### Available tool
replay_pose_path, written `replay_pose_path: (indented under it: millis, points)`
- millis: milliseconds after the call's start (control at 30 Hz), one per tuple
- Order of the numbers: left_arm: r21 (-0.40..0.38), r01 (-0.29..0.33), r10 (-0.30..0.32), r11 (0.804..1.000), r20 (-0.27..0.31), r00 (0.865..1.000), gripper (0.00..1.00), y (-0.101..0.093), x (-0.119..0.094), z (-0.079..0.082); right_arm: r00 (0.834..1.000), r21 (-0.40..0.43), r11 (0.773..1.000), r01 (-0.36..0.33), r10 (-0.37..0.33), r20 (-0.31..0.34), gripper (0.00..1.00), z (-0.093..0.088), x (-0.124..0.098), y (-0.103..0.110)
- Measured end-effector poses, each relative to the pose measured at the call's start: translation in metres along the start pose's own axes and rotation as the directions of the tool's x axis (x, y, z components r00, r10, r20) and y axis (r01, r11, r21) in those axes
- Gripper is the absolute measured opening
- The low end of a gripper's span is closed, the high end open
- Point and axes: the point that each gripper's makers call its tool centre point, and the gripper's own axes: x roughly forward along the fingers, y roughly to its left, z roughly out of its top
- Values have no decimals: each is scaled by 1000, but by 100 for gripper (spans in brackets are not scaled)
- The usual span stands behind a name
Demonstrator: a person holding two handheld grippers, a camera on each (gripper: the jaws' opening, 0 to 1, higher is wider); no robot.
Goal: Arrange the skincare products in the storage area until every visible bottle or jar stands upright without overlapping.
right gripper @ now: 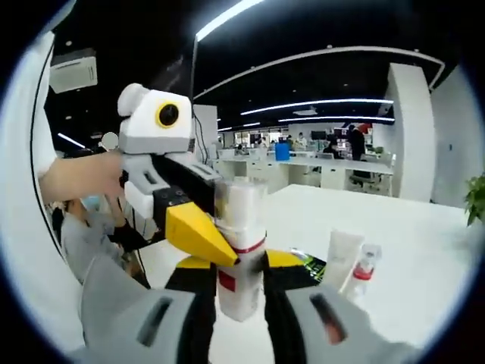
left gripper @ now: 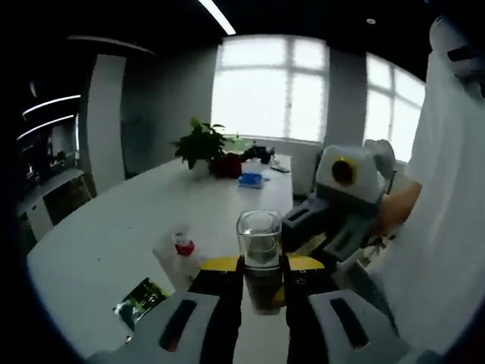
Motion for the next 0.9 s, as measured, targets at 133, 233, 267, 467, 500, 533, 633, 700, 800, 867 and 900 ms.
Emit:
replay_pose_path:
  millis: [133,233,267,467,500,533,633,700,800,867,900]
  points:
    - [4,2,-1,1000,-41,999,17,5,5,-8,999,-25,1000,18,-19,-31,23,-11,6,-5]
    - [-34,2,-6,999,-111,994,17,11,13,-22,997,-47,998,39,-42,-66,23,-25,9,-9]
    - [-39,0,-5,999,-131,991,17,12,15,-27,995,-66,997,48,-54,-86,23,-31,11,-11]
    - [-22,5,-10,1000,-213,977,16,22,38,-51,989,-53,995,80,-86,-123,23,-58,19,-23]
    - [-18,5,-9,1000,-223,975,16,24,40,-55,988,-47,995,85,-90,-129,23,-63,21,-26]
    - [-14,5,-8,1000,-233,972,16,26,42,-58,987,-44,995,86,-92,-133,23,-67,23,-28]
    - [-4,-1,0,1000,-261,965,16,31,50,-69,983,-55,993,103,-110,-150,23,-81,28,-34]
    - [0,-7,7,1000,-279,960,16,35,55,-77,978,-51,992,113,-121,-170,23,-91,31,-37]
    - [17,-3,8,1000,-309,951,16,38,61,-90,969,-65,990,125,-136,-205,23,-103,35,-38]
    - [23,0,7,1000,-326,945,16,39,65,-98,965,-67,989,129,-140,-222,23,-110,36,-39]
    - [24,1,7,1000,-331,944,16,40,66,-101,961,-64,988,140,-151,-233,23,-115,37,-41]
